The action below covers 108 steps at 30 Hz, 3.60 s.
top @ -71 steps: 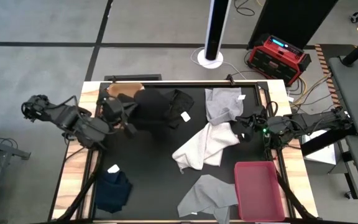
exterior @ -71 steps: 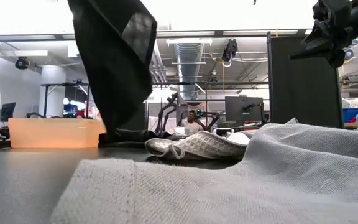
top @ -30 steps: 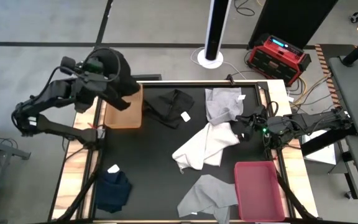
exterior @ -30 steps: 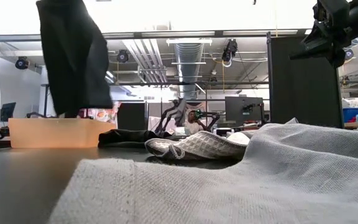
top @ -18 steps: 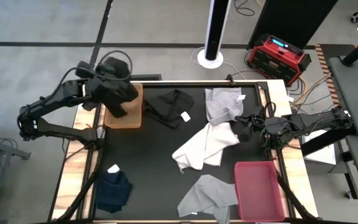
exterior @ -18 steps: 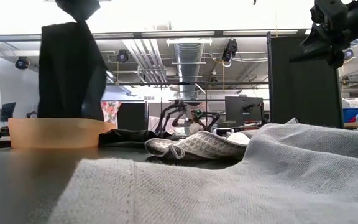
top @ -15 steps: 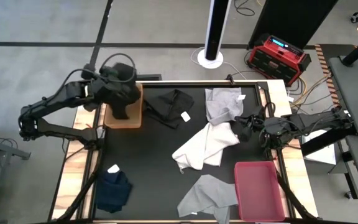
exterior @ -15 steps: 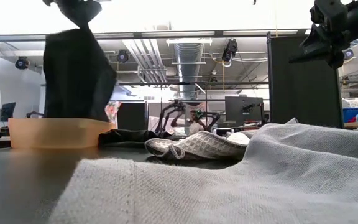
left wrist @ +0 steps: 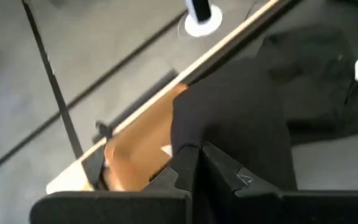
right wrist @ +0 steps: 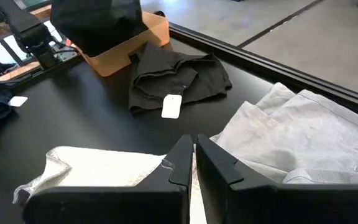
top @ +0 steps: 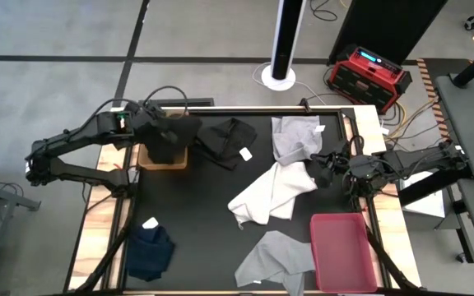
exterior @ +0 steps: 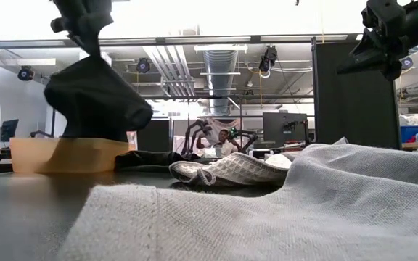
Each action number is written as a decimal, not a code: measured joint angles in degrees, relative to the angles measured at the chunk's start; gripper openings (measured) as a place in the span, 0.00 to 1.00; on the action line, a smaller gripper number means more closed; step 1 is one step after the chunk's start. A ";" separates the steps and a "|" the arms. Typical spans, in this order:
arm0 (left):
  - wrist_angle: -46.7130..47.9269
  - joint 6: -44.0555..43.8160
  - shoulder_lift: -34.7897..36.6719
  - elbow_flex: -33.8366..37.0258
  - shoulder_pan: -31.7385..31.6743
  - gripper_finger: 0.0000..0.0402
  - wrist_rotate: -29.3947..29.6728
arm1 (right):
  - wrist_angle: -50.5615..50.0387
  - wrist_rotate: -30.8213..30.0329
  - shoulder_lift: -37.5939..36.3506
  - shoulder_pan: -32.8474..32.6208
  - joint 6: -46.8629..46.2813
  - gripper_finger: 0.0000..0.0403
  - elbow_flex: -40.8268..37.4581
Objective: Sort towels by color in basket
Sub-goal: Put the bottom black towel into the orange bin
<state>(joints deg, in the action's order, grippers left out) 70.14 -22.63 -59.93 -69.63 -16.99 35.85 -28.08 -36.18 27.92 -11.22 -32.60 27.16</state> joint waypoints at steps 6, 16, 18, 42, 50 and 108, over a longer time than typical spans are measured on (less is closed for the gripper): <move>11.04 -9.06 -0.30 0.00 0.00 0.00 1.77 | 0.00 0.00 0.00 0.00 0.00 0.03 0.00; 19.90 -19.75 -3.21 -0.09 0.00 0.00 16.94 | 0.03 0.00 0.00 0.01 -0.01 0.03 0.00; 19.76 -20.59 -4.49 -0.07 0.00 0.00 17.84 | 0.03 0.00 0.00 0.01 -0.46 0.03 0.00; 3.05 -1.90 -15.77 0.07 -0.61 0.00 2.59 | 0.03 0.00 0.00 0.00 -0.44 0.03 -0.07; -3.95 6.41 -11.80 0.07 -6.32 0.00 -3.29 | -0.01 0.00 0.00 0.00 -0.42 0.03 -0.07; 1.21 17.40 -25.72 8.81 -15.14 0.00 -30.17 | 0.07 0.06 -0.01 0.01 -1.92 0.03 -2.10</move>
<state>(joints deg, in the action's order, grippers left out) 71.35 -5.23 -85.65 -60.81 -32.13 5.67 -28.01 -36.12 27.92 -11.22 -34.52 25.06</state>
